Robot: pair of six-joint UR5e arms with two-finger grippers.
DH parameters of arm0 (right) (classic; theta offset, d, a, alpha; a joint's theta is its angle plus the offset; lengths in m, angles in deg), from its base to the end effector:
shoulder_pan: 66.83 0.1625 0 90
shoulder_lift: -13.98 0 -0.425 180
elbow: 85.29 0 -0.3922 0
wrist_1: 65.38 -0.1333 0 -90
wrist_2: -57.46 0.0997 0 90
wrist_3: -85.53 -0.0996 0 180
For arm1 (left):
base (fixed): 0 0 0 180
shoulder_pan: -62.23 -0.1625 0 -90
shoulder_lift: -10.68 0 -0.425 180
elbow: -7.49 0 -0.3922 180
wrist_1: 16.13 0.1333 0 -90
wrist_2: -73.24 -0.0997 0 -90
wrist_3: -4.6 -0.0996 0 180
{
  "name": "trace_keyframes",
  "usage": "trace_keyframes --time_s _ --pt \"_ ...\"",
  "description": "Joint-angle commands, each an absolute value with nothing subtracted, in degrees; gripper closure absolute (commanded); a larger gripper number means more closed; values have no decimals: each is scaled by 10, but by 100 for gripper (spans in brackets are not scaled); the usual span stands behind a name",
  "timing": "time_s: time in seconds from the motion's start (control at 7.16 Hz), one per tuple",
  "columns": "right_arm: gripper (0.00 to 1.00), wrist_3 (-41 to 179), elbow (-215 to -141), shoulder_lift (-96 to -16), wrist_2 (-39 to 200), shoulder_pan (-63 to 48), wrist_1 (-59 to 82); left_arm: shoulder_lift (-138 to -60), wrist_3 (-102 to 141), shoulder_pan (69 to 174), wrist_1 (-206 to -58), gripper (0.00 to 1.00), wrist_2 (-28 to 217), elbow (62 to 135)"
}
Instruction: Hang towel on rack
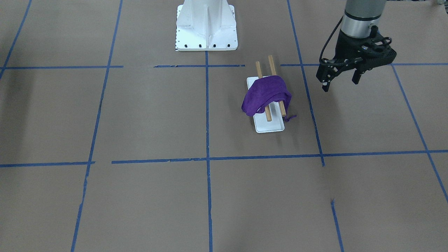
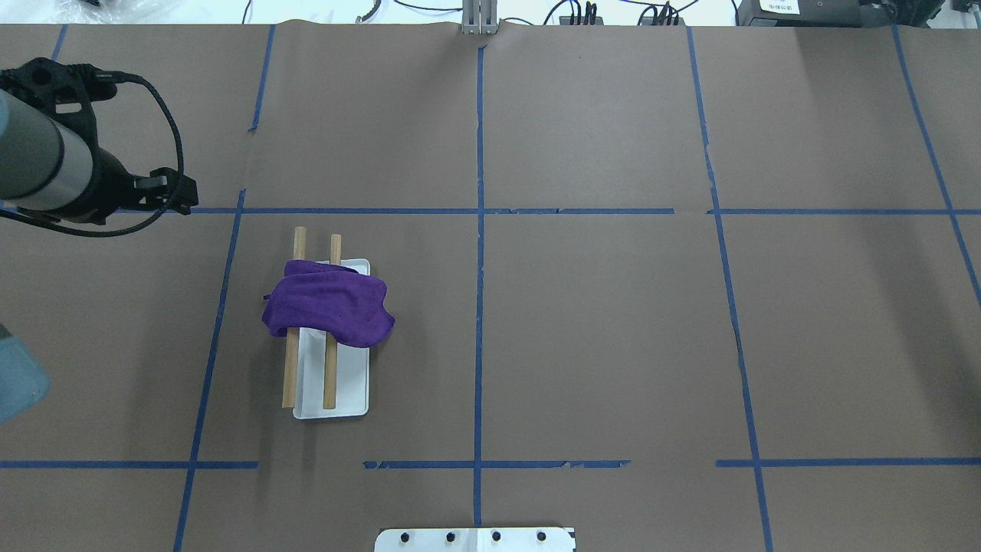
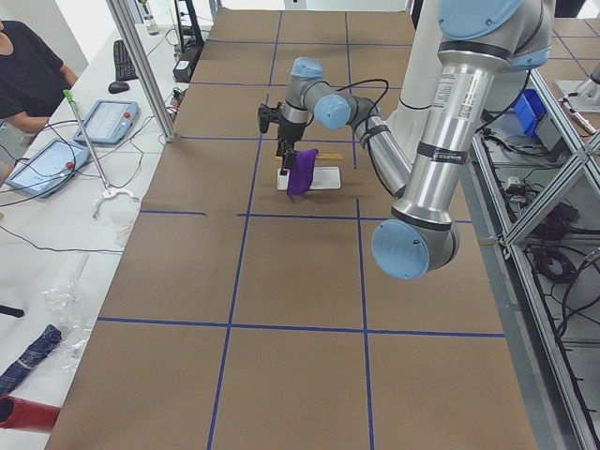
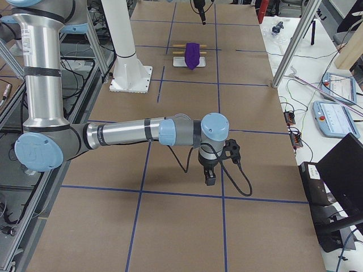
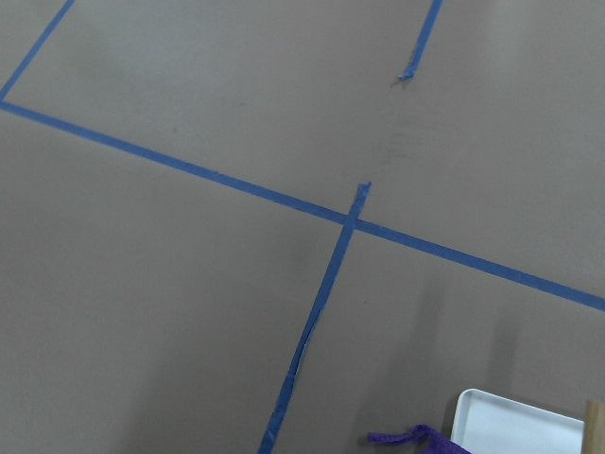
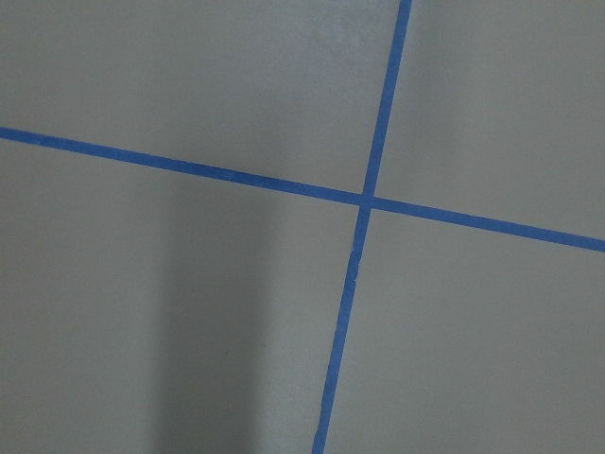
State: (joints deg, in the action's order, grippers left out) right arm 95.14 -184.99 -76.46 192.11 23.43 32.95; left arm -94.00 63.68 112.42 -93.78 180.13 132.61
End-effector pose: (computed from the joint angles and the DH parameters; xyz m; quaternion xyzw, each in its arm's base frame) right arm 0.0655 -0.4844 0.5936 0.0402 -0.3778 -0.0785 0.9217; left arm 0.2386 -0.4493 0.2891 0.1008 0.3317 -0.1103 0.9315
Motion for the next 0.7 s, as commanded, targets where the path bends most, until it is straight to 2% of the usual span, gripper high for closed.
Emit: trace_keyframes --time_s 0.0,0.56 --pt "0 952 -1849 -772 1921 234 329 -931 468 1220 -937 0 1884 1305" --pt "0 950 -1847 -772 1922 241 329 -909 81 1440 -939 0 2018 1139"
